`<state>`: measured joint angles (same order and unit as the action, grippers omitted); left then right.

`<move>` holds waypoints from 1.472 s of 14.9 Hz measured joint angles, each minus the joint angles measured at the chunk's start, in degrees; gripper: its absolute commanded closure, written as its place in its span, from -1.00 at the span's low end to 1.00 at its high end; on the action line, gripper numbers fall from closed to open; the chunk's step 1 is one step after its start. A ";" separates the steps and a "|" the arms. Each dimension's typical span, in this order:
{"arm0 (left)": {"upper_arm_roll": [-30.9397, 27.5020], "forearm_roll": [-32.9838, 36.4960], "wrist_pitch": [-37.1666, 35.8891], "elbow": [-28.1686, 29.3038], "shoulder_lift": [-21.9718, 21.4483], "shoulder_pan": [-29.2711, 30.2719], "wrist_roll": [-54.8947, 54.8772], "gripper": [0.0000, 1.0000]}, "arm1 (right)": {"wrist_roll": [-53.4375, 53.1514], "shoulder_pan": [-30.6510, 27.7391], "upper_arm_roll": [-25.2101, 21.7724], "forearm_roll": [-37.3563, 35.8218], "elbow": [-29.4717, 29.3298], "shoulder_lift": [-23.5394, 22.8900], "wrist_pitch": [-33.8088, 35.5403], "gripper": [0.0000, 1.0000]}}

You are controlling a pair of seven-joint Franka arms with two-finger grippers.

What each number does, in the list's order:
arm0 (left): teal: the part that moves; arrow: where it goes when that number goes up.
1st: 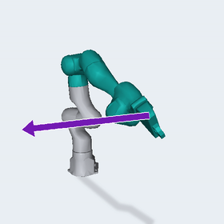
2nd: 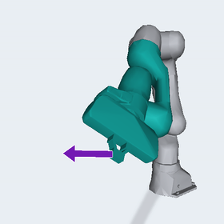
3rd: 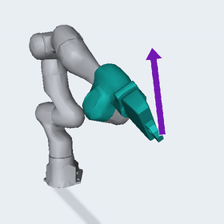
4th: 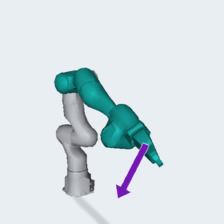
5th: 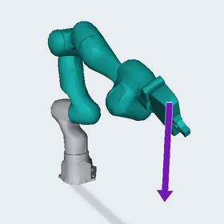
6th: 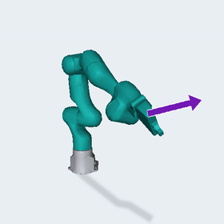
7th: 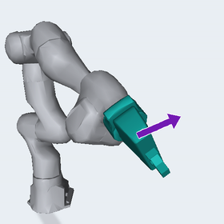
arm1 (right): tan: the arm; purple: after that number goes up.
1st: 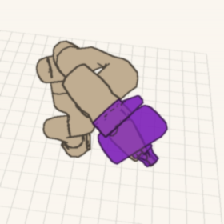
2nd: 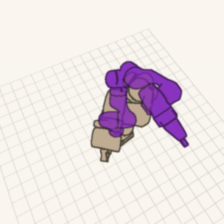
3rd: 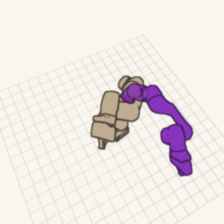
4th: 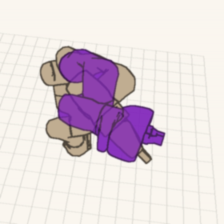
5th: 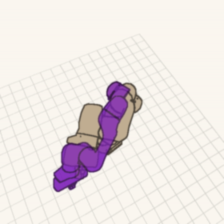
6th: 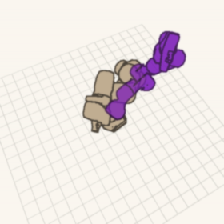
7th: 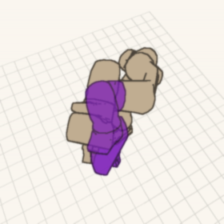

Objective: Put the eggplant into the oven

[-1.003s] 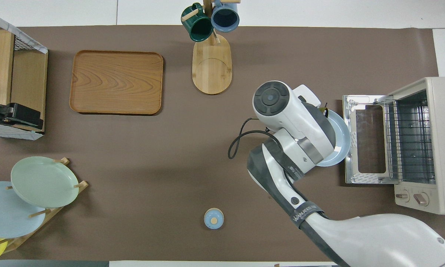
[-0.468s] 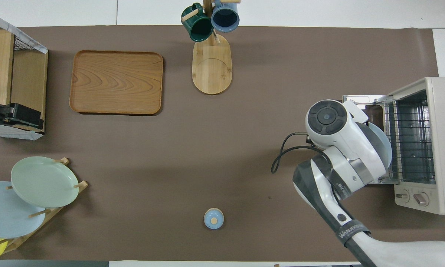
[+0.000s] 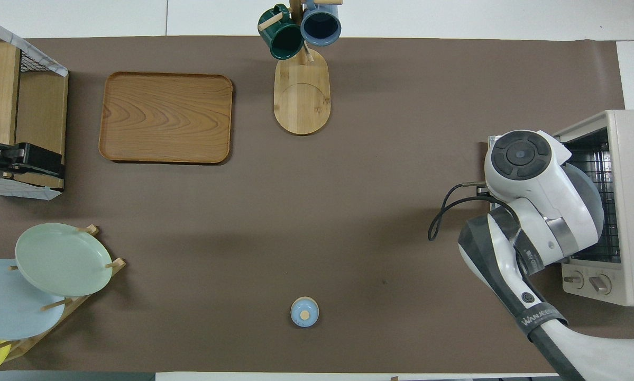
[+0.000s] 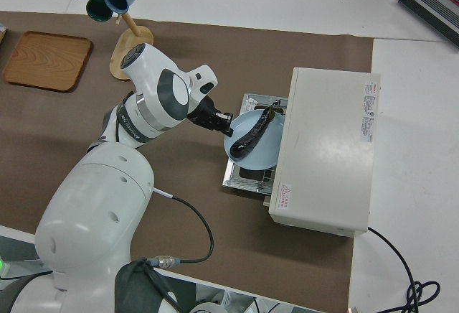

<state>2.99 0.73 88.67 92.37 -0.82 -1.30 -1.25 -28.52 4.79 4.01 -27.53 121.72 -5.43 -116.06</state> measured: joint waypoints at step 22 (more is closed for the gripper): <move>0.35 0.00 -0.92 0.88 -0.37 0.10 0.00 -1.00 | 13.21 -9.39 0.51 0.41 2.10 0.97 -6.71 -0.68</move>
<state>3.34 0.73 87.75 93.25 -1.19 -1.21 -1.25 -15.30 -4.60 4.52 -27.12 123.83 -4.47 -122.77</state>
